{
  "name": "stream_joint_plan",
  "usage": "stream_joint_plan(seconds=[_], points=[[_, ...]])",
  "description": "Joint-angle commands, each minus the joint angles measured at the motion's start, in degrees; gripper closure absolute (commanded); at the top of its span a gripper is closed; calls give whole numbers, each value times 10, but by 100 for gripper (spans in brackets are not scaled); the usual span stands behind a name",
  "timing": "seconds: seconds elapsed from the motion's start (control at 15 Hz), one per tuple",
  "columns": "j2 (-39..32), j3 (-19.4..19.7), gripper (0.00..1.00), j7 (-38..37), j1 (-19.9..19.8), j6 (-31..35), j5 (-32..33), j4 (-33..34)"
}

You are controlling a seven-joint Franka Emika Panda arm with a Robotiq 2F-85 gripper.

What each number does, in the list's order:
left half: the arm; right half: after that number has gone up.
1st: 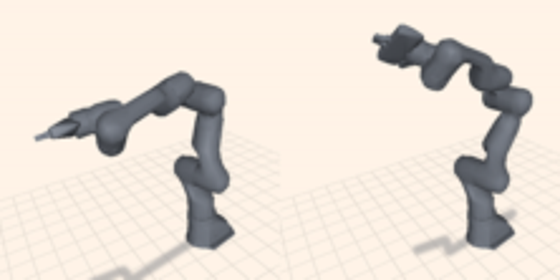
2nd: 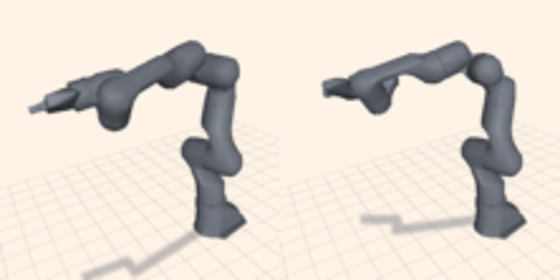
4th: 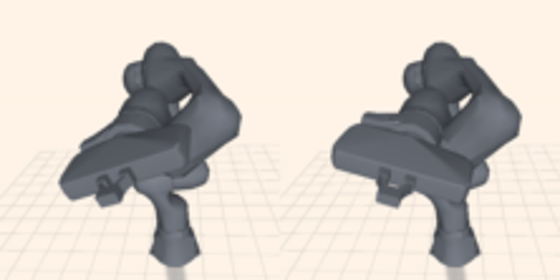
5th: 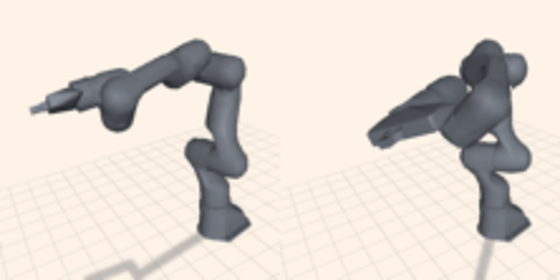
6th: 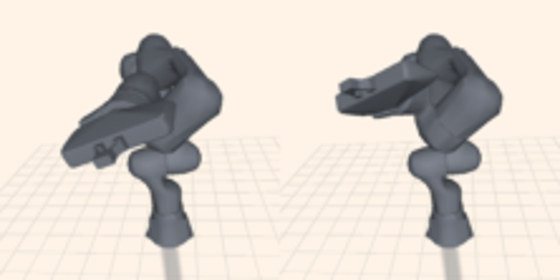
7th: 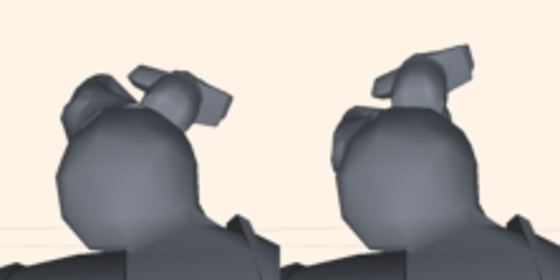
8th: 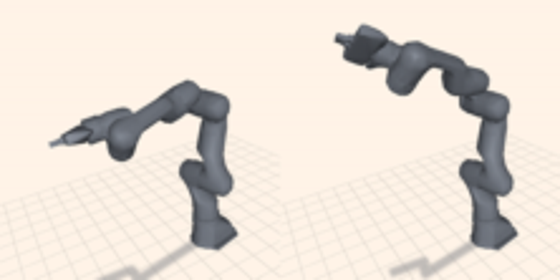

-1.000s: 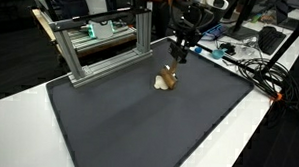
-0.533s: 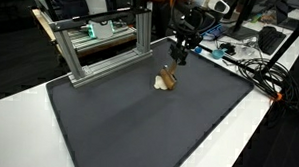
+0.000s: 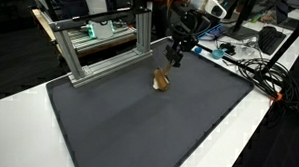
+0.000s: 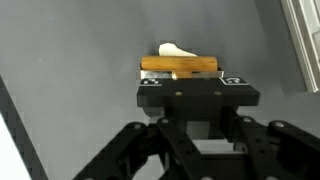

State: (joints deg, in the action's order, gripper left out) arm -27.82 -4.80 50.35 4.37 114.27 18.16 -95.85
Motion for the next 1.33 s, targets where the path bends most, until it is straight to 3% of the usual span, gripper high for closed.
stream_joint_plan(seconds=[0.0, 0.8, 1.0, 1.27], points=[[-35, 5, 79, -4, -3, -25, 9, 13], [-52, 21, 79, -35, -9, -86, 21, 48], [55, 21, 79, -91, -14, -65, 13, 1], [134, 13, 79, -187, -8, -84, -14, -8]])
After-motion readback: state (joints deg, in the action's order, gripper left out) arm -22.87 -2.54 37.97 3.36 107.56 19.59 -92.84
